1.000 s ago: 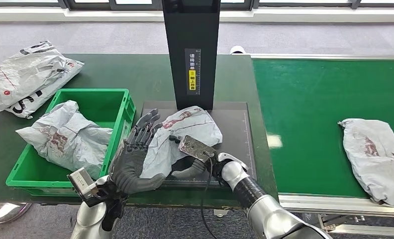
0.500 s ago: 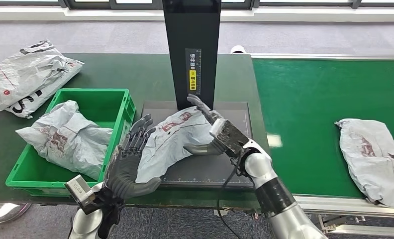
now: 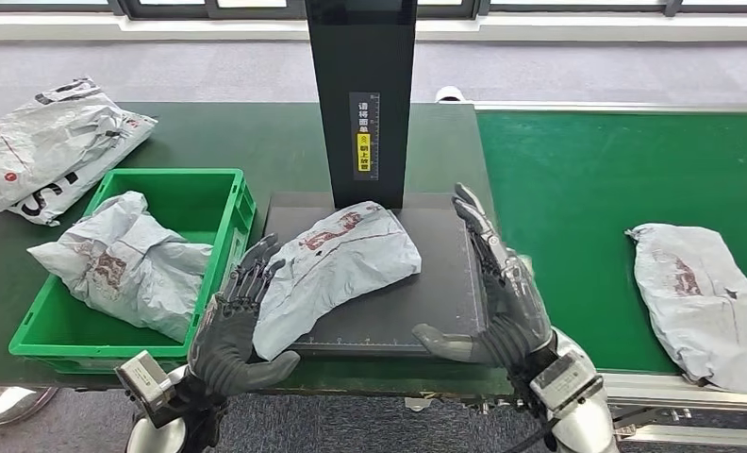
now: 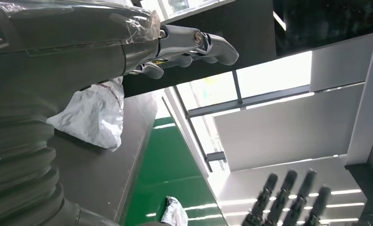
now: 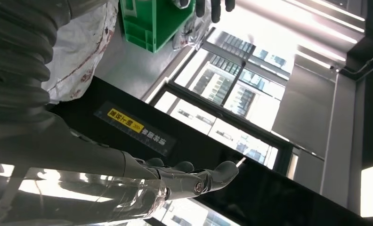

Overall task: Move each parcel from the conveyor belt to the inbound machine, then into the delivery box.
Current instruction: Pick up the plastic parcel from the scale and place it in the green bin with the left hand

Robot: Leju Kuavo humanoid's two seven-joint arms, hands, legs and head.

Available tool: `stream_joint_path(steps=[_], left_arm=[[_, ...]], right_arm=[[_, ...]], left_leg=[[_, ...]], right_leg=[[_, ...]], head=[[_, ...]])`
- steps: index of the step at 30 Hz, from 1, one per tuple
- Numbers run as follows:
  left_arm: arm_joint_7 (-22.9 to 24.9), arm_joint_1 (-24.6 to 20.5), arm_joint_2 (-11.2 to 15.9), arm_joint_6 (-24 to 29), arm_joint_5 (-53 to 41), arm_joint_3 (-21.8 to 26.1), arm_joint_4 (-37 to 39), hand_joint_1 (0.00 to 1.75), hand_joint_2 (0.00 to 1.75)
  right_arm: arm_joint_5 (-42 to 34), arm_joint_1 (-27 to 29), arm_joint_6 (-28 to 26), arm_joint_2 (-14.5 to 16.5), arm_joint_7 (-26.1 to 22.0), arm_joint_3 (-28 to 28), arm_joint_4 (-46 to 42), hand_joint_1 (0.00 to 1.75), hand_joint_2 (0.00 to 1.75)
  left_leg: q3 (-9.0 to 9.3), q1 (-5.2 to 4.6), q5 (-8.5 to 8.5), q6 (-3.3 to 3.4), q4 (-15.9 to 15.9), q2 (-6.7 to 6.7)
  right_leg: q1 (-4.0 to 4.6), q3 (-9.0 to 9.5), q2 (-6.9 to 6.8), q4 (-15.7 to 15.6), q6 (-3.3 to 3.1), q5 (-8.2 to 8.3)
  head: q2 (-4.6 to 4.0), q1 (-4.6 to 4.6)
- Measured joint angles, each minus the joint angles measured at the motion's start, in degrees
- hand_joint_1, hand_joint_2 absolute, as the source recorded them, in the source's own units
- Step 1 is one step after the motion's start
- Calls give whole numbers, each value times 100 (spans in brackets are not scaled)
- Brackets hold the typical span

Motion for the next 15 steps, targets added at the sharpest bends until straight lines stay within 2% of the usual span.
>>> stream_joint_path(steps=[3, 6, 11, 15], left_arm=[[144, 2, -31, 192, -197, 23, -6, 0, 175], [468, -20, -64, 748, -783, 69, 55, 0, 175], [1290, -350, -118, 2053, -2752, 69, 607, 0, 175], [1919, -895, -133, 2340, -4324, -142, 1468, 0, 175]], right_arm=[[1, 216, -34, 31, -9, -143, -257, 0, 175], [-157, 579, 18, 149, 67, -374, -503, 0, 175], [-573, 1083, 231, 415, 375, -907, -433, 0, 175], [-655, 1071, 305, 535, 391, -1209, -3, 0, 175]], left_leg=[[3, 0, 1, 1, 0, -1], [7, 0, 1, 0, 0, -2], [7, 0, 0, 0, 0, -2], [9, 0, 6, 5, 0, -2]], right_leg=[[0, 3, -3, -1, 1, -2], [1, 6, -5, -1, 0, -6], [1, 7, -5, -1, -1, -7], [-3, 9, -6, -1, 1, -1]], head=[[0, 0], [0, 1], [0, 1], [0, 1]])
